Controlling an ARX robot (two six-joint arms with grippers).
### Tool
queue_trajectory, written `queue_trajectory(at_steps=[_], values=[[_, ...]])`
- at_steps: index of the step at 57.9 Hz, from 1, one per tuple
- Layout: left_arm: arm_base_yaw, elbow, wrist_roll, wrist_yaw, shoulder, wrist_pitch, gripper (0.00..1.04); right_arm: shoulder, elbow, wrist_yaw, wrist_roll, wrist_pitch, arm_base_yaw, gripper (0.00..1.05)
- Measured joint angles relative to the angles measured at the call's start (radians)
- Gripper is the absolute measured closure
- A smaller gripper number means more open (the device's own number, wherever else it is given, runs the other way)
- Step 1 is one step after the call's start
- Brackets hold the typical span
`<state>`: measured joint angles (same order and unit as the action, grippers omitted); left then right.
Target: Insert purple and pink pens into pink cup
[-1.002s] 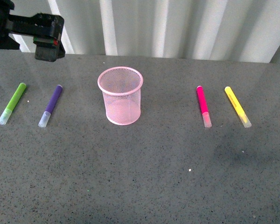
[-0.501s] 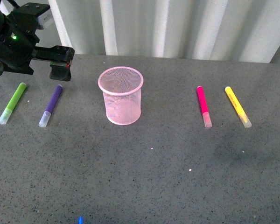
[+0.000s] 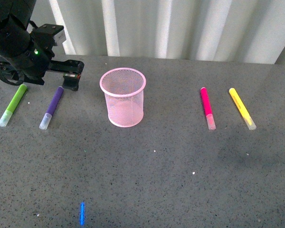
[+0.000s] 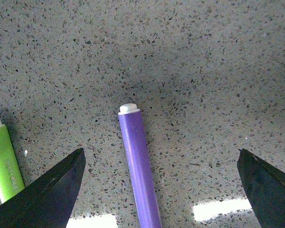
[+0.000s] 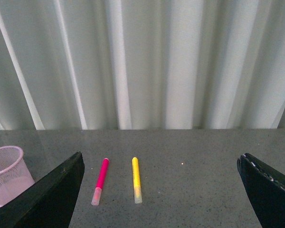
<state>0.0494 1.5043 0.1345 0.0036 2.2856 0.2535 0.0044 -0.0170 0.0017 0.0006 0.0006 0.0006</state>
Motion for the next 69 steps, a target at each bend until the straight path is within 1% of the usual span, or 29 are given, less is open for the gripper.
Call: queue_trajectory(at_steps=[18,55,58,67,69], values=[[-0.003,0.074,0.0,-0.004,0.068,0.015,0.07,0.0,0.0,0.0,0.0,0.0,0.0,0.07],[-0.015,0.117,0.021,-0.023,0.131,0.032,0.07,0.0,0.0,0.0,0.0,0.0,0.0,0.07],[-0.015,0.118,0.022,-0.022,0.132,0.032,0.1,0.0,0.0,0.0,0.0,0.0,0.0,0.07],[-0.01,0.127,0.013,-0.017,0.137,0.053,0.33,0.0,0.0,0.0,0.0,0.0,0.0,0.07],[-0.01,0.129,0.012,-0.017,0.138,0.056,0.37,0.0,0.0,0.0,0.0,0.0,0.0,0.07]])
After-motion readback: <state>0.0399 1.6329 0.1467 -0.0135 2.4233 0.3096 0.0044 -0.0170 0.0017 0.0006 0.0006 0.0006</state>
